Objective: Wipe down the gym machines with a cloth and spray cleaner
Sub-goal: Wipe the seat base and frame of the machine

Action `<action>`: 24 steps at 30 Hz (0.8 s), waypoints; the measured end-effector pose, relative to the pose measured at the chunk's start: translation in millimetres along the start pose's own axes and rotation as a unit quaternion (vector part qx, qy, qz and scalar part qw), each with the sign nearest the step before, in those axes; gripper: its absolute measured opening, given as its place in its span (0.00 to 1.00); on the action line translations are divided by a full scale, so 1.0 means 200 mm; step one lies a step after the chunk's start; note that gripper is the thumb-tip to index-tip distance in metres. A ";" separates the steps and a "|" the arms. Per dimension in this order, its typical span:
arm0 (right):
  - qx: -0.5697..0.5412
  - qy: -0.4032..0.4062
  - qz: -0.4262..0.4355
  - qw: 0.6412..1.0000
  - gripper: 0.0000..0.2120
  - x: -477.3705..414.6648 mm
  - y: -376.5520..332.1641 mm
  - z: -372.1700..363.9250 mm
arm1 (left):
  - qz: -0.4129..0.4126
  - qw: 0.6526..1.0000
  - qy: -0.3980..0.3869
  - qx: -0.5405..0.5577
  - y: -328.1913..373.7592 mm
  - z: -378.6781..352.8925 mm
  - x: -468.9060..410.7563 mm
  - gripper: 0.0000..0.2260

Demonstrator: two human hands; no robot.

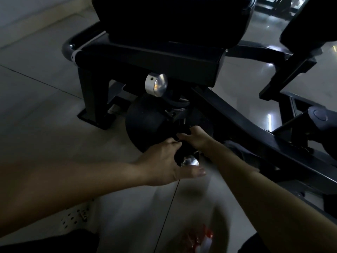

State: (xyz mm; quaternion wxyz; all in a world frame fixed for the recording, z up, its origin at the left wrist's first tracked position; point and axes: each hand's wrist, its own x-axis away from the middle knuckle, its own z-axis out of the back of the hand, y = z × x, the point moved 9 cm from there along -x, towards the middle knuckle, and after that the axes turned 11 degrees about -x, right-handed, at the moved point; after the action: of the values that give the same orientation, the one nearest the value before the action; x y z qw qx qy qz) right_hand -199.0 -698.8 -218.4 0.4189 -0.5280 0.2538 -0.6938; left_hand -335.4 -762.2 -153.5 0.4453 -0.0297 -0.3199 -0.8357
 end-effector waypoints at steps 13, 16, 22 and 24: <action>-0.180 -0.020 0.017 0.983 0.31 -0.14 0.09 -0.06 | -0.002 1.000 0.000 -0.002 0.02 0.02 0.01 0.39; -0.309 -0.113 0.034 0.944 0.10 0.08 0.08 -0.05 | -0.001 1.000 0.000 0.004 0.03 0.01 0.01 0.33; -0.181 0.046 0.046 0.981 0.12 -0.07 0.10 0.03 | -0.006 1.000 -0.004 -0.011 0.04 0.01 0.01 0.41; -0.201 0.062 0.007 0.978 0.12 -0.17 0.08 0.04 | -0.009 1.000 -0.004 0.000 0.04 0.02 0.01 0.44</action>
State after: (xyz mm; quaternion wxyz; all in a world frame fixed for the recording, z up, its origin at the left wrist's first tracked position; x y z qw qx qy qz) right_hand -183.9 -678.0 -247.1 0.2923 -0.5558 0.4175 -0.6568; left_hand -330.9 -766.0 -145.6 0.4369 -0.0302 -0.3220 -0.8394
